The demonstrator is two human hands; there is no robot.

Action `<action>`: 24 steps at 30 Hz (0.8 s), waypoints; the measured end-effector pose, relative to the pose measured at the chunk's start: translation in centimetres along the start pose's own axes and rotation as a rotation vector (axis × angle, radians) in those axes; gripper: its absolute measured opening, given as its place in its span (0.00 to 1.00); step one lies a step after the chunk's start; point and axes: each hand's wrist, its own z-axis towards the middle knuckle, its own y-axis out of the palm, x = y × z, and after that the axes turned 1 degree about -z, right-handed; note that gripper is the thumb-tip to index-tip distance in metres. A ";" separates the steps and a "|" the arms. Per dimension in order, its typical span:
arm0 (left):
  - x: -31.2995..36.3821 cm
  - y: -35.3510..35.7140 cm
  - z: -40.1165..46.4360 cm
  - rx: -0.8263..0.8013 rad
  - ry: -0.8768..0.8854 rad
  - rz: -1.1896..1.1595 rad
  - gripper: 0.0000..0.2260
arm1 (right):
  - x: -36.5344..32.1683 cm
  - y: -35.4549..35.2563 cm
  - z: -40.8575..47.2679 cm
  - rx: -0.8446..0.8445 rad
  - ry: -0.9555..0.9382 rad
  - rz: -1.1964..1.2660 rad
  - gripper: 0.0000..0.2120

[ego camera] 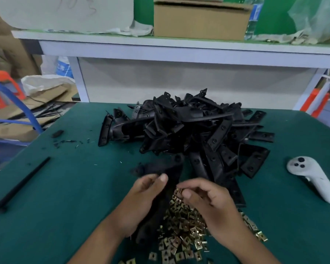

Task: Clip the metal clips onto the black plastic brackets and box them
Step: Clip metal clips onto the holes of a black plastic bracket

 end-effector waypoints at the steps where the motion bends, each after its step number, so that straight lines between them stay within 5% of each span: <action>1: 0.2 -0.2 0.2 0.026 0.032 0.034 0.19 | -0.1 -0.1 0.1 0.012 0.009 0.027 0.14; 9: -0.2 -2.0 1.1 -0.163 0.132 -0.073 0.16 | 0.0 -0.3 0.4 0.009 0.086 0.378 0.09; 14: 0.4 -1.5 0.2 -0.231 0.080 0.108 0.29 | -0.3 -0.8 0.5 0.054 0.107 0.480 0.20; 18: 0.6 -1.0 -0.3 -0.343 0.016 0.142 0.27 | -0.6 -1.2 0.9 0.105 0.071 0.568 0.14; 24: -0.2 -0.4 0.2 -0.244 0.040 0.367 0.29 | -1.0 -1.8 1.0 0.155 0.079 0.612 0.18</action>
